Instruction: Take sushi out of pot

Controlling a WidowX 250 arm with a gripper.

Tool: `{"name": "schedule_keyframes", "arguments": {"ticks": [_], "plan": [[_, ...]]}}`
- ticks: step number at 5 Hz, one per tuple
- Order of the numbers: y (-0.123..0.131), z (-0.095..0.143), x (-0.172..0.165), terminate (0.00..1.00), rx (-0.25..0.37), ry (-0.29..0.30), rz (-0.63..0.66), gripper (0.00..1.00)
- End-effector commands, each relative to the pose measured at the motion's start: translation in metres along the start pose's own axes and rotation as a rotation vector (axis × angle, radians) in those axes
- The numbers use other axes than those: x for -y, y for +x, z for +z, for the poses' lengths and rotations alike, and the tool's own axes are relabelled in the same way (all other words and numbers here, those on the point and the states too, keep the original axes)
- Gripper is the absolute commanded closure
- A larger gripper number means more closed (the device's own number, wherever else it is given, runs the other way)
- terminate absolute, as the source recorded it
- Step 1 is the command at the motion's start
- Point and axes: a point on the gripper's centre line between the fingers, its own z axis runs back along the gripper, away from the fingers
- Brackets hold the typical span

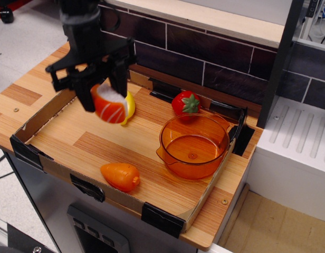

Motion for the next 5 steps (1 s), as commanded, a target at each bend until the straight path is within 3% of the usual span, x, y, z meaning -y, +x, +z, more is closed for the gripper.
{"name": "schedule_keyframes", "arguments": {"ticks": [1, 4, 5], "plan": [[-0.002, -0.029, 0.000, 0.00, 0.045, -0.007, 0.133, 1.00], [-0.006, -0.048, 0.007, 0.00, 0.045, 0.017, 0.164, 1.00], [0.001, -0.042, 0.004, 0.00, 0.043, 0.039, 0.200, 0.00]]}}
